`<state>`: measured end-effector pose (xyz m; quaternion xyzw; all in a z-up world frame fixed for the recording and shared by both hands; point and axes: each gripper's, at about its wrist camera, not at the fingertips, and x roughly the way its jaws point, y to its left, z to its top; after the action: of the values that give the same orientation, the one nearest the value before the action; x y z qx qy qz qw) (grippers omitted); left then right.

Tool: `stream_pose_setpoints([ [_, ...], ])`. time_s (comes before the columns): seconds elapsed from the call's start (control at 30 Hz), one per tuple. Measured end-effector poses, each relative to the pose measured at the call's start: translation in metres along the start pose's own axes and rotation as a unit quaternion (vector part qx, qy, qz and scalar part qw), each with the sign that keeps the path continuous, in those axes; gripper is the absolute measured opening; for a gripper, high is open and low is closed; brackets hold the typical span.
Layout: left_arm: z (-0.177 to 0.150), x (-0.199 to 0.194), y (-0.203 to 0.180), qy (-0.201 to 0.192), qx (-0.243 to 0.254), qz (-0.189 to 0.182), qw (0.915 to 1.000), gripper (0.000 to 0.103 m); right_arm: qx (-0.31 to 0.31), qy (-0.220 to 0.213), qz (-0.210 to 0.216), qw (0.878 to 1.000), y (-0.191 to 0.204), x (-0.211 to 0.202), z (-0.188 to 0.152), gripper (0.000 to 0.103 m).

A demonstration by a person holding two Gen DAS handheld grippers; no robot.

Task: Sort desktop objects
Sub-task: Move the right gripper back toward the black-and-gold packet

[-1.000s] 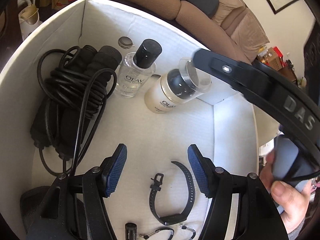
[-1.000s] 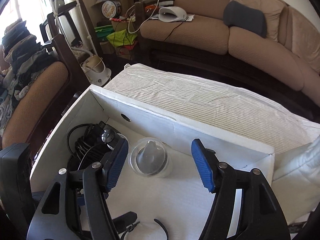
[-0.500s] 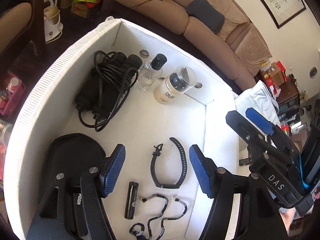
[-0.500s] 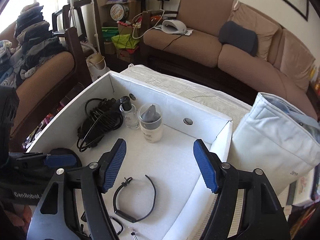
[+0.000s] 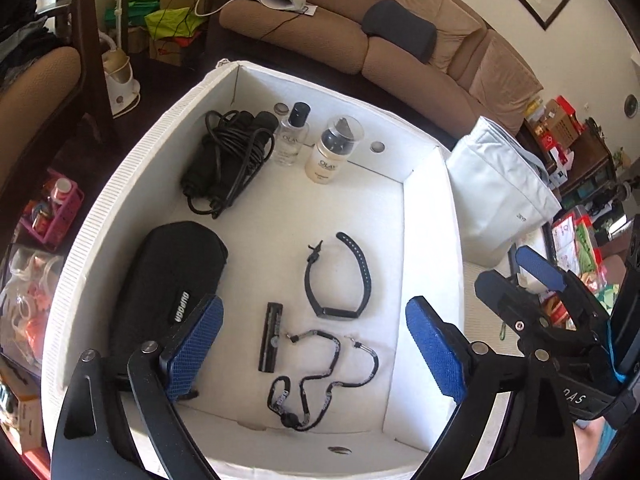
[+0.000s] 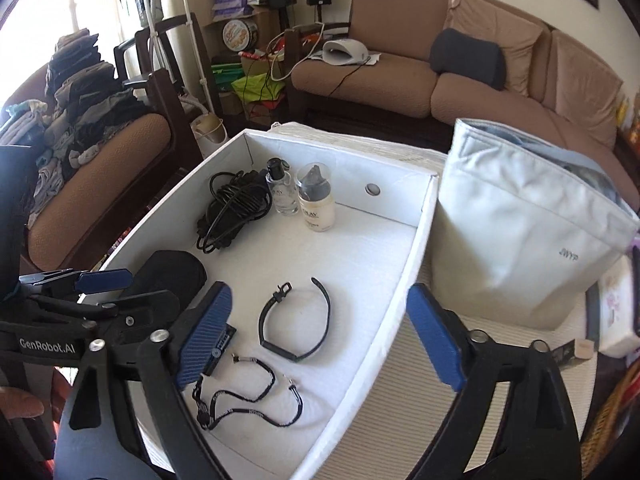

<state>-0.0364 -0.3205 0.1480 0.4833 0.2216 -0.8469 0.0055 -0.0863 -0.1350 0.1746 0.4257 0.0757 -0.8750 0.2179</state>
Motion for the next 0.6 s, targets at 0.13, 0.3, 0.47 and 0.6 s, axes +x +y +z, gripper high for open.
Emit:
stream_pose_setpoints([
  [0.13, -0.017, -0.007, -0.029, -0.007, 0.016, 0.003, 0.9998, 0.095, 0.022, 0.001, 0.006, 1.0, -0.033, -0.025, -0.032, 0.098],
  [0.3, -0.04, -0.01, -0.091, -0.019, 0.074, -0.003, 0.9971, 0.103, 0.05, -0.002, -0.012, 0.999, -0.091, -0.059, -0.077, 0.103],
  [0.47, -0.065, 0.0, -0.167, -0.028, 0.143, -0.012, 0.9893, 0.103, 0.091, -0.004, -0.041, 0.995, -0.161, -0.082, -0.122, 0.103],
  [0.6, -0.087, 0.023, -0.221, -0.026, 0.189, -0.015, 0.9815, 0.103, 0.13, -0.012, -0.053, 0.99, -0.215, -0.094, -0.146, 0.103],
])
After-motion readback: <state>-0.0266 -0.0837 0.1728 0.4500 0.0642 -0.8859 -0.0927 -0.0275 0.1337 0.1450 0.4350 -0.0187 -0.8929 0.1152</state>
